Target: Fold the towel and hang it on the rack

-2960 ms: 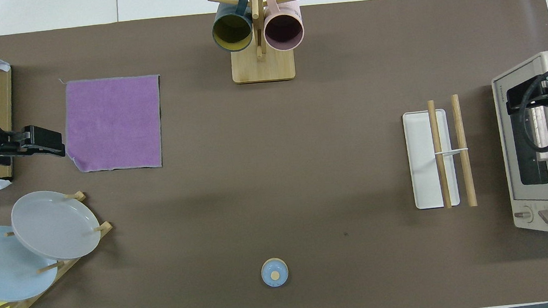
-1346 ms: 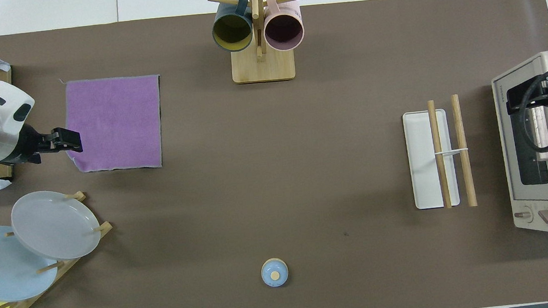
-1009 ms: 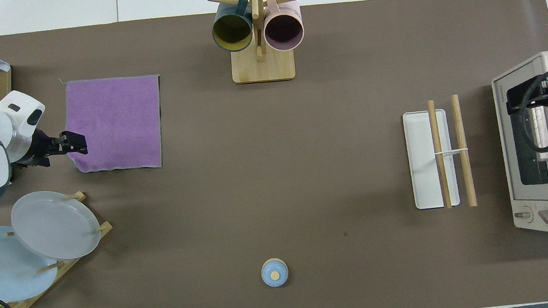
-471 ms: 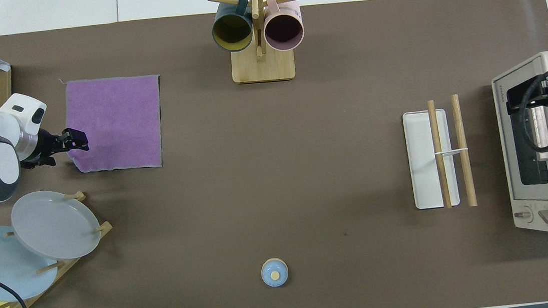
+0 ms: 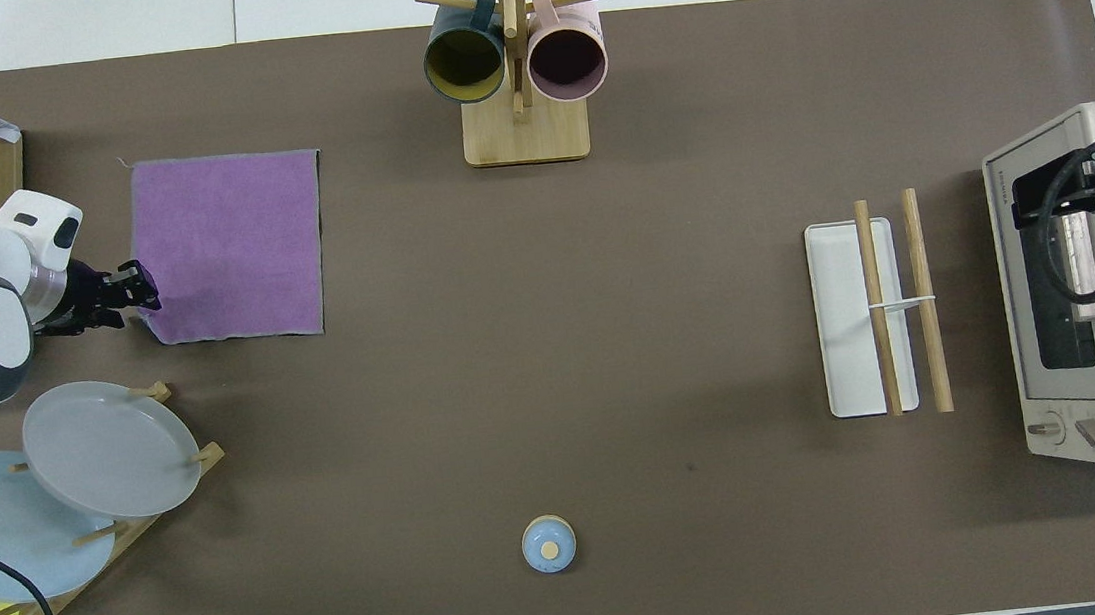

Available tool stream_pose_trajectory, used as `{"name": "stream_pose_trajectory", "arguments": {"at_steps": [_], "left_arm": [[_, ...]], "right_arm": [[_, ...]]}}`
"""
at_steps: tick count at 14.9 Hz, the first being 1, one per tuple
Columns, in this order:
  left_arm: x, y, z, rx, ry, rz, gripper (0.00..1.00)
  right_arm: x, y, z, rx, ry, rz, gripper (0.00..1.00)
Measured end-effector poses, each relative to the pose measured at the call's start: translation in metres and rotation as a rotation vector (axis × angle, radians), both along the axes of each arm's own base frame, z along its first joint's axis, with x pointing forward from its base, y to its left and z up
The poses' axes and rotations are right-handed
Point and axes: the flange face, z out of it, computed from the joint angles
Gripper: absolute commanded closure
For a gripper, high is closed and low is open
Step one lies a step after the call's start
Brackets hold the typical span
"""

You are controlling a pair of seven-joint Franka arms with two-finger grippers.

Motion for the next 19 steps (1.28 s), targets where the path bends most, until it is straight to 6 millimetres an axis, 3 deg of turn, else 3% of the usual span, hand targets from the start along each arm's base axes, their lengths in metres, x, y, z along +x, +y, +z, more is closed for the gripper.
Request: {"name": "stream_pose_trajectory", "arguments": {"at_steps": [1,13,16,19], "left_arm": [[0.0,0.0,0.0,0.0,0.001,0.0,1.0],[0.0,-0.004,0.002,-0.002,0.005,-0.006,1.0],[0.003,-0.01,0.016,-0.001,-0.023,-0.035,1.0],[0.005,-0.033,0.039,0.0,-0.062,-0.134,1.0]], "right_arm": [[0.0,0.0,0.0,0.0,0.0,0.0,0.0],[0.0,0.0,0.0,0.0,0.0,0.0,0.0],[0.0,0.0,0.0,0.0,0.0,0.0,0.0],[0.0,0.0,0.0,0.0,0.0,0.0,0.0]]}}
